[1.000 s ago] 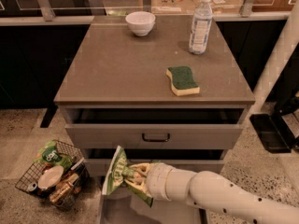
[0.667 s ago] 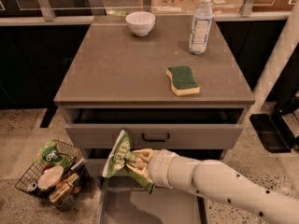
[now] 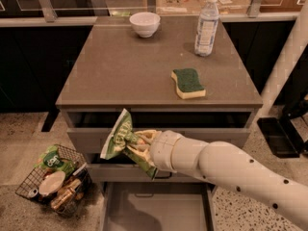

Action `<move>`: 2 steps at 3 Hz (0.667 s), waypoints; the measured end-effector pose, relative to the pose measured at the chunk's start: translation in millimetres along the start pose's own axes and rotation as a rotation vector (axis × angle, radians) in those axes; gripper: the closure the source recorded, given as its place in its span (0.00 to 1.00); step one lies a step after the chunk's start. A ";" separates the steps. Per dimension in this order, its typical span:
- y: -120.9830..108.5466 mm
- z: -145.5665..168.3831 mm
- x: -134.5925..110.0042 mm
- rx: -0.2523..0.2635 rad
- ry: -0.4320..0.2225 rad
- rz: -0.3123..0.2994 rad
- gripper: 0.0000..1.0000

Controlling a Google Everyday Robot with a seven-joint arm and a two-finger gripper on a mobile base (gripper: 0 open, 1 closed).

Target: Pick green jalapeno chip bag from bottom drawer and place on counter

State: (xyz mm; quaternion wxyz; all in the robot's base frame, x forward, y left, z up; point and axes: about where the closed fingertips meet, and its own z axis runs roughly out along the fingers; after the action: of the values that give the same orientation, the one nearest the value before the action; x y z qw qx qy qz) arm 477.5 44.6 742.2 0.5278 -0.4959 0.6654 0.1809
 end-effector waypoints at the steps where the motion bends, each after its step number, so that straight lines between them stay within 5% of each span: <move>1: -8.2 -10.7 -36.5 0.018 -0.024 -0.050 1.00; 2: -19.8 -26.3 -72.1 0.041 -0.052 -0.098 1.00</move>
Offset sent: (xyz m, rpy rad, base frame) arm 0.0003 0.0017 0.1146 -0.0024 -0.1680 0.0152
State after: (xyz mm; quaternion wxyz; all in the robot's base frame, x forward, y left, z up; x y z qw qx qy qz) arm 477.1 49.6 821.3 0.5633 -0.5120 0.6299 0.1542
